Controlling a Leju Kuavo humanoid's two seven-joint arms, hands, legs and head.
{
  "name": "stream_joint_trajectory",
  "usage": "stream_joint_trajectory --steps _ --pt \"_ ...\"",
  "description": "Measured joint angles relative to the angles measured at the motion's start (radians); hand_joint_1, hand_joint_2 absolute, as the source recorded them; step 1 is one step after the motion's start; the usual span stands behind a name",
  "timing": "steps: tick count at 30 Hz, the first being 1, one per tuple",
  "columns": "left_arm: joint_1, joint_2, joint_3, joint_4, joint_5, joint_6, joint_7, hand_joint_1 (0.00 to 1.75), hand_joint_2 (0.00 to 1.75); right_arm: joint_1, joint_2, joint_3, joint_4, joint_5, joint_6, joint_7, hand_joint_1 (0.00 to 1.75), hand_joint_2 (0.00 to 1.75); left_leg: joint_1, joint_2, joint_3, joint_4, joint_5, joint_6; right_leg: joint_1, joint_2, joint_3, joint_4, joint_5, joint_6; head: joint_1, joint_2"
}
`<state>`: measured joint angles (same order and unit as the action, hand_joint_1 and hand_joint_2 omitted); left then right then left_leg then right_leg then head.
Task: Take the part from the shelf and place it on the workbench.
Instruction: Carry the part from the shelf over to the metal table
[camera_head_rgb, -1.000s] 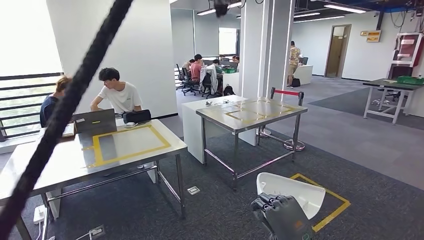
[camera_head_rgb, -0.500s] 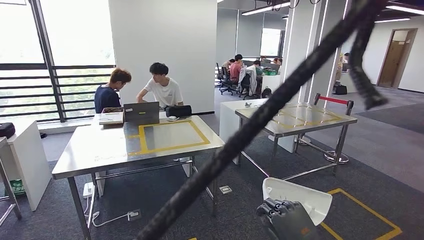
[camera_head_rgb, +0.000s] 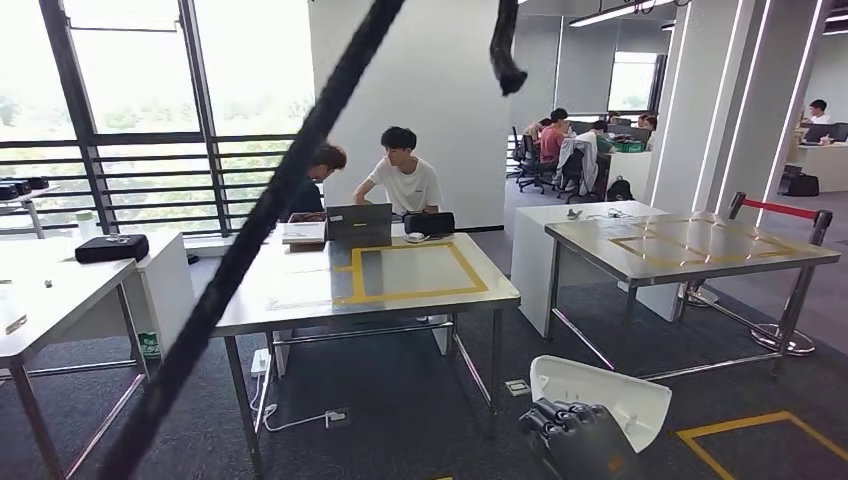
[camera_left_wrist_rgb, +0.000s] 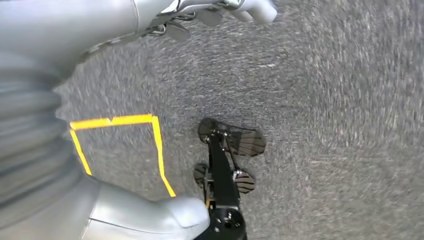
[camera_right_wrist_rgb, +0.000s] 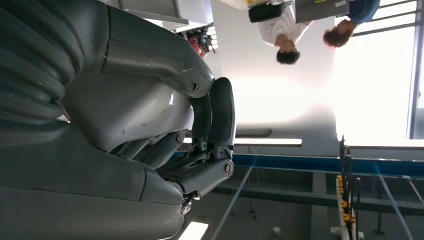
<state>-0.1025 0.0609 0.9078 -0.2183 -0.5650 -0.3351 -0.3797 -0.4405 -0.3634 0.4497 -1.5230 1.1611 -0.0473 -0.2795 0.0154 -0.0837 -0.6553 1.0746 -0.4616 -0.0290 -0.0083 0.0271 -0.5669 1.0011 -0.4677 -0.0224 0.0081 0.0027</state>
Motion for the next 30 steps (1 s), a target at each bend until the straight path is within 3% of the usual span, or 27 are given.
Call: stream_joint_trajectory --steps 1,2,4,5,6,8,10,13,15,18,19,20,21,23,24,26,30 --pt "-0.002 0.000 0.001 0.000 0.000 0.000 0.000 0.00 1.75 0.000 0.000 0.000 -0.001 0.000 0.000 0.000 1.75 1.75 -0.001 0.038 -0.022 0.052 -0.030 -0.002 0.000 -0.016 0.002 -0.003 0.001 -0.004 -0.001 0.000" --pt "-0.004 0.000 0.002 0.000 0.000 0.000 0.000 0.00 1.75 0.001 0.000 0.000 -0.002 0.000 -0.001 0.000 1.75 1.75 -0.001 0.061 -0.051 0.116 -0.065 -0.005 0.000 -0.030 0.001 -0.004 0.001 -0.007 -0.003 0.000" --pt "-0.005 0.000 0.002 0.000 -0.003 0.013 0.001 0.00 1.75 0.005 0.000 0.000 -0.002 0.002 -0.004 0.000 1.75 1.75 0.001 0.074 -0.094 0.217 -0.105 -0.013 0.000 -0.056 0.000 -0.003 0.000 -0.008 -0.003 0.000" --pt "-0.004 0.000 0.002 0.000 -0.008 0.039 0.002 0.00 1.75 0.005 0.002 0.000 -0.001 0.007 -0.012 0.000 1.75 1.75 0.003 0.076 -0.092 0.224 -0.099 -0.015 0.000 -0.067 0.000 -0.002 -0.001 -0.007 -0.003 0.000" --pt "-0.003 0.000 0.002 0.000 -0.014 0.073 0.003 0.00 1.75 0.004 0.007 -0.001 -0.001 0.014 -0.023 0.000 1.75 1.75 0.004 0.079 -0.072 0.195 -0.079 -0.017 0.000 -0.075 0.000 -0.001 -0.002 -0.005 -0.003 0.000" --pt "-0.003 0.003 0.002 -0.001 -0.026 0.143 0.004 0.00 1.75 -0.005 0.023 -0.003 0.001 0.031 -0.044 0.002 1.75 1.75 0.004 0.089 0.006 0.063 -0.028 -0.016 0.000 -0.088 0.000 0.005 -0.007 0.002 -0.003 0.000" --pt "-0.003 0.005 0.002 -0.003 -0.031 0.167 0.002 0.00 1.75 -0.014 0.039 -0.004 0.002 0.043 -0.054 0.005 1.75 1.75 0.001 0.097 0.062 -0.033 -0.008 -0.003 0.004 -0.096 -0.001 0.011 -0.013 0.012 -0.003 0.000" --pt "0.002 0.005 0.002 -0.002 -0.037 0.170 0.002 0.00 1.75 -0.015 0.052 -0.008 0.004 0.052 -0.061 0.007 1.75 1.75 0.000 0.090 0.068 -0.050 -0.013 0.022 0.006 -0.096 0.000 0.022 -0.008 0.030 -0.001 0.000" --pt "0.002 0.005 0.002 -0.002 -0.039 0.171 0.001 0.00 1.75 -0.015 0.055 -0.013 0.004 0.054 -0.065 0.007 1.75 1.75 0.003 0.085 0.075 -0.051 -0.013 0.034 0.001 -0.071 -0.015 0.060 -0.027 0.038 -0.001 0.000" --pt "-0.002 0.005 0.002 -0.003 -0.039 0.173 0.000 0.00 1.75 -0.010 0.057 -0.021 0.005 0.055 -0.068 0.007 1.75 1.75 0.003 0.077 0.079 -0.050 -0.015 0.044 -0.003 -0.036 -0.111 0.236 -0.109 0.048 0.001 0.000" --pt "-0.002 0.004 0.002 -0.003 -0.040 0.173 0.000 0.00 1.75 -0.006 0.057 -0.022 0.005 0.055 -0.068 0.007 1.75 1.75 0.003 0.074 0.080 -0.050 -0.017 0.045 -0.003 -0.034 -0.145 0.289 -0.126 0.049 0.002 0.000" --pt "-0.001 0.004 0.002 -0.003 -0.040 0.173 0.000 0.00 1.75 -0.003 0.057 -0.022 0.006 0.055 -0.068 0.007 1.75 1.75 0.002 0.070 0.081 -0.048 -0.019 0.045 -0.003 -0.033 -0.163 0.310 -0.125 0.049 0.002 0.000" --pt "-0.001 0.004 0.002 -0.003 -0.040 0.173 0.000 0.00 1.75 0.000 0.057 -0.023 0.006 0.055 -0.068 0.007 1.75 1.75 0.002 0.066 0.084 -0.047 -0.022 0.044 -0.003 -0.033 -0.162 0.291 -0.103 0.047 0.002 0.000" --pt "-0.001 0.004 0.002 -0.003 -0.040 0.173 0.000 0.00 1.75 0.000 0.058 -0.025 0.007 0.055 -0.068 0.007 1.75 1.75 0.003 0.059 0.094 -0.046 -0.030 0.039 -0.003 -0.031 -0.110 0.159 -0.023 0.039 0.002 0.000" --pt "-0.002 0.004 0.002 -0.003 -0.040 0.173 0.000 0.00 1.75 0.000 0.058 -0.026 0.007 0.054 -0.068 0.007 1.75 1.75 0.002 0.057 0.099 -0.046 -0.033 0.035 0.000 -0.030 -0.084 0.093 0.002 0.035 0.001 0.000" --pt "-0.002 0.003 0.002 -0.003 -0.040 0.173 0.000 0.00 1.75 0.000 0.059 -0.027 0.008 0.055 -0.069 0.007 1.75 1.75 0.002 0.054 0.103 -0.048 -0.038 0.023 0.006 -0.026 -0.056 0.023 0.015 0.026 0.002 0.000" --pt "-0.003 0.002 0.002 -0.003 -0.043 0.175 -0.004 0.00 1.75 0.000 0.063 -0.032 0.009 0.057 -0.073 0.006 1.75 1.75 0.001 0.059 0.101 -0.018 -0.044 -0.003 0.005 -0.028 -0.030 0.010 0.014 0.001 0.000 0.000"
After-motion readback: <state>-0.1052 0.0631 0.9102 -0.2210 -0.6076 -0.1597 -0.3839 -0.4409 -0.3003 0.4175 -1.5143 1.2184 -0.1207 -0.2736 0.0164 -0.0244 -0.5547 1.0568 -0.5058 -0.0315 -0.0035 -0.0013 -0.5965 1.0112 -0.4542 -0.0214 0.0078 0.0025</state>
